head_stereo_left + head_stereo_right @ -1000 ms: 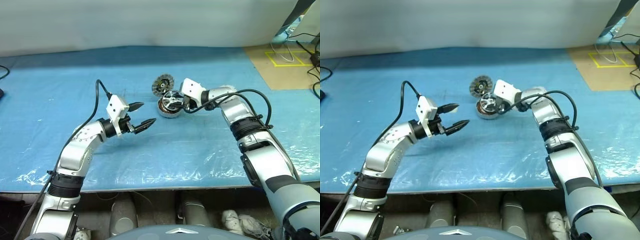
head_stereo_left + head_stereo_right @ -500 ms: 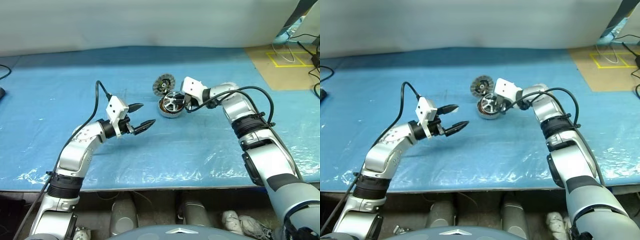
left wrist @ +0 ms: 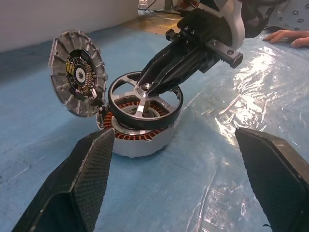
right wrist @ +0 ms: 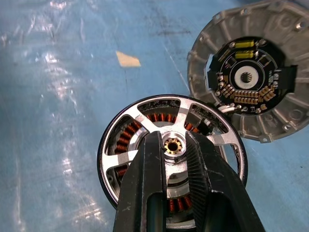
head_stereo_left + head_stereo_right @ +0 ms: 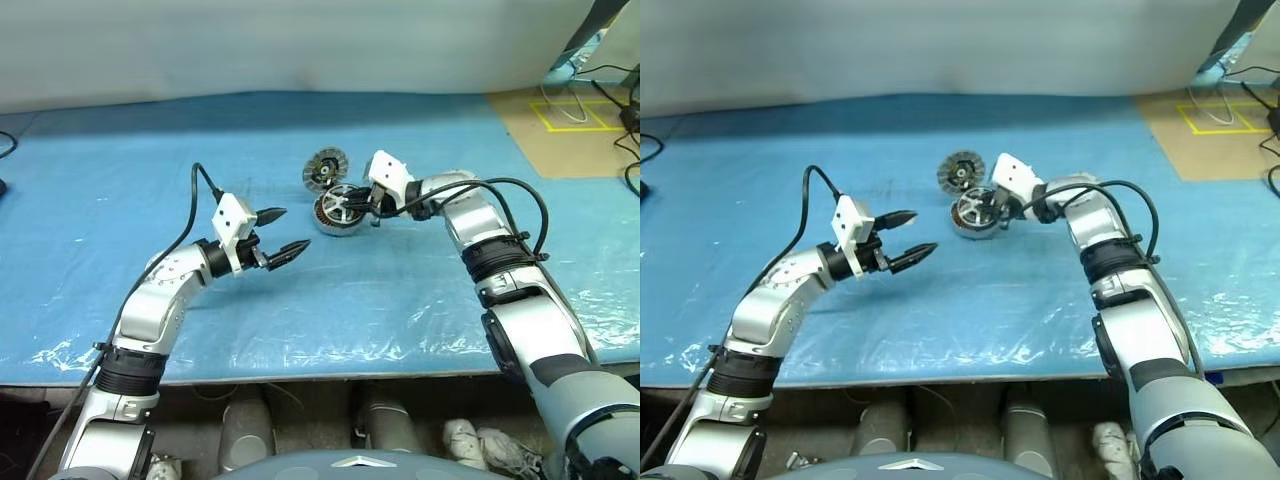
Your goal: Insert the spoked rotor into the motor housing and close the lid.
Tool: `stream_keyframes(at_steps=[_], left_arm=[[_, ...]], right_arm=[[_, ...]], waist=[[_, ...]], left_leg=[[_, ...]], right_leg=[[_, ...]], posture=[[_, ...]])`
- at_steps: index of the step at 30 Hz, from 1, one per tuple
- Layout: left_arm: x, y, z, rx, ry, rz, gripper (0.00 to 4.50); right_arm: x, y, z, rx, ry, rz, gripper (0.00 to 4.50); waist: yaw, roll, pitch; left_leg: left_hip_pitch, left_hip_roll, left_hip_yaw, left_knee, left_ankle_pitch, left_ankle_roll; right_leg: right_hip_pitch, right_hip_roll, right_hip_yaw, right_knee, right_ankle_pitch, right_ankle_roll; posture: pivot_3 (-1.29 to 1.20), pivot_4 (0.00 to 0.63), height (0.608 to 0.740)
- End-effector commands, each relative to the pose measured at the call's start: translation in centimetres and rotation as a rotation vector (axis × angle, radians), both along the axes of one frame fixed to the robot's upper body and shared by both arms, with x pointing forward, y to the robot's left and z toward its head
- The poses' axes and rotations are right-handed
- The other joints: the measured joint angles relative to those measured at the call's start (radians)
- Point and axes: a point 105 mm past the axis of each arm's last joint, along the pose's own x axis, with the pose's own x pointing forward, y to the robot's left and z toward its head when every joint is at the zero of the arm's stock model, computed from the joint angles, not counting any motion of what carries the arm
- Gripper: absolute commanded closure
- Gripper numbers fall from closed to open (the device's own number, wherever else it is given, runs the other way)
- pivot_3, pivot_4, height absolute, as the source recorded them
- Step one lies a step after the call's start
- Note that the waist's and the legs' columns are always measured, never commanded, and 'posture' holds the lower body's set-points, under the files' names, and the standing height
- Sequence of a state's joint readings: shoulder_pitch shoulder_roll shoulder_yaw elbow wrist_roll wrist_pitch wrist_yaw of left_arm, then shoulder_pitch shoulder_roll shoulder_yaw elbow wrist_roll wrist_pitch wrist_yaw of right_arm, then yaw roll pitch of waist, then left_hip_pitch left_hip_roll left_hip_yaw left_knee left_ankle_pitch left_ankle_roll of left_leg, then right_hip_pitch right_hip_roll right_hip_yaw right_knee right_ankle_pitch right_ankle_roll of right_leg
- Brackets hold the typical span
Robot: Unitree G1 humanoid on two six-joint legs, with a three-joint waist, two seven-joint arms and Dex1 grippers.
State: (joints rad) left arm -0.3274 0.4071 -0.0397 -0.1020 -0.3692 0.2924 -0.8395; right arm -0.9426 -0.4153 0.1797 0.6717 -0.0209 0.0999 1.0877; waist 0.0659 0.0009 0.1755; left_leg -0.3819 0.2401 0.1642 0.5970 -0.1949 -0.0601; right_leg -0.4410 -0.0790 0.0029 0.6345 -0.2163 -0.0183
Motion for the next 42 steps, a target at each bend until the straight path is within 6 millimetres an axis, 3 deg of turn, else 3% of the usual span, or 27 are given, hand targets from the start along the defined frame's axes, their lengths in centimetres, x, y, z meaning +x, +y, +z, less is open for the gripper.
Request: stream_keyframes(at_steps=[1,6,15,25,34,42], left_arm=[[-0.1,0.4,0.8,-0.006,-0.04,-0.004,0.35],[0.1,0.7,0.7,-0.004,-0.04,0.005,0.35],[-0.1,1.0,0.4,0.01,-0.032,-0.002,0.35],[0.1,0.8,1.4,0.018,-0.031,-0.012,0.35],[0.0,1.0,1.1,0.027,-0.022,-0.023,0.35],[-0.3,1.1,0.6,0.034,-0.018,-0.026,0.35]], right_arm=[[-0.2,-0.2,3.0,0.157,-0.028,-0.008,4.25],[-0.6,-1.1,2.2,0.231,0.024,-0.053,4.25],[-0.5,-1.7,1.9,0.566,0.179,-0.183,4.25],[-0.4,-2.0,0.7,0.817,0.358,-0.275,4.25],[-0.4,-1.2,-1.7,0.795,0.432,-0.311,4.25],[0.1,-1.5,-1.9,0.832,0.441,-0.337,4.25]], waist=[[0.001,0.0,0.0],[0.003,0.0,0.0],[0.002,0.0,0.0],[0.002,0.0,0.0],[0.002,0.0,0.0],[0.002,0.0,0.0]], left_leg=[[0.0,0.0,0.0,0.0,0.0,0.0],[0.0,0.0,0.0,0.0,0.0,-0.001],[0.001,0.0,0.0,-0.001,0.0,-0.001],[0.001,0.0,0.001,-0.001,-0.001,-0.002],[0.001,0.0,0.001,-0.003,0.0,-0.002],[0.001,0.0,0.001,-0.003,0.0,-0.002]], right_leg=[[0.0,0.0,0.0,0.0,0.0,0.0],[0.0,0.0,0.0,0.0,0.0,0.0],[0.0,0.0,0.001,0.0,0.0,0.0],[0.0,0.0,0.0,0.0,0.0,0.0],[0.0,0.0,0.0,-0.002,0.0,0.0],[0.0,0.0,0.0,-0.002,0.0,0.0]], posture=[[0.0,0.15,0.74],[0.0,0.15,0.74],[0.0,0.15,0.74],[0.0,0.15,0.74],[0.0,0.15,0.74],[0.0,0.15,0.74]])
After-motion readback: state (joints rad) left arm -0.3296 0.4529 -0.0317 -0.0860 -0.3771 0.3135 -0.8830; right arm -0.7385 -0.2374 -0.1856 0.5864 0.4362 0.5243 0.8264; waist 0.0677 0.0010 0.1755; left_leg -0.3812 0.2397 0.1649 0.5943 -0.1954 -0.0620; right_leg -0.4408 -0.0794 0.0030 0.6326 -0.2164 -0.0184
